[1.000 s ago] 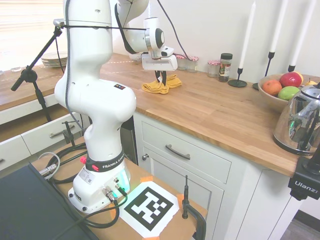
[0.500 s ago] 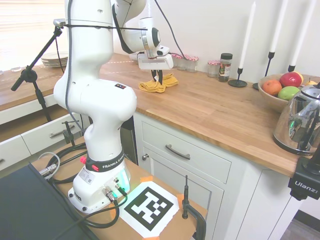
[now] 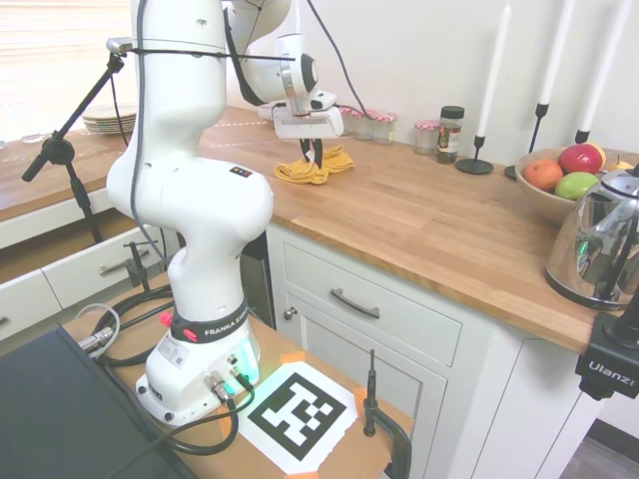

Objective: Wipe the counter

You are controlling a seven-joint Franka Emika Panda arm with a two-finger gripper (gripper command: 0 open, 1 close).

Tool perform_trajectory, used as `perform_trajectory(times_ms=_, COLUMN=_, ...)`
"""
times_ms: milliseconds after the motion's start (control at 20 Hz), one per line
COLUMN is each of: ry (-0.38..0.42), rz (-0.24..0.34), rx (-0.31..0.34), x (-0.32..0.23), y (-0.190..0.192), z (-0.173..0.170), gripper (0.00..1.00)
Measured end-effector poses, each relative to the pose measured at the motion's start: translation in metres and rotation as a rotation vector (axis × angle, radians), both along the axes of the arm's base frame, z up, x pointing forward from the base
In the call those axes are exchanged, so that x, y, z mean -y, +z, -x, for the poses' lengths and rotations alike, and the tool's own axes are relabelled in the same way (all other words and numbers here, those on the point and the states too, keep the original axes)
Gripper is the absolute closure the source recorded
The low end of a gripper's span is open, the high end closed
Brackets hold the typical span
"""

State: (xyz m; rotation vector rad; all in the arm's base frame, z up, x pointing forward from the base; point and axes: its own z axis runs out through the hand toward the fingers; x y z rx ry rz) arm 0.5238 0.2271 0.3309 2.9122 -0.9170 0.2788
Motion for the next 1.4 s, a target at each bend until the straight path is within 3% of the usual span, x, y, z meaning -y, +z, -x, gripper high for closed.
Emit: perform_trajectory(times_ms=1400, ry=-0.035, rz=-0.002, rx=-0.001, x=0.012, y=0.01, z=-0.011, gripper=0.0)
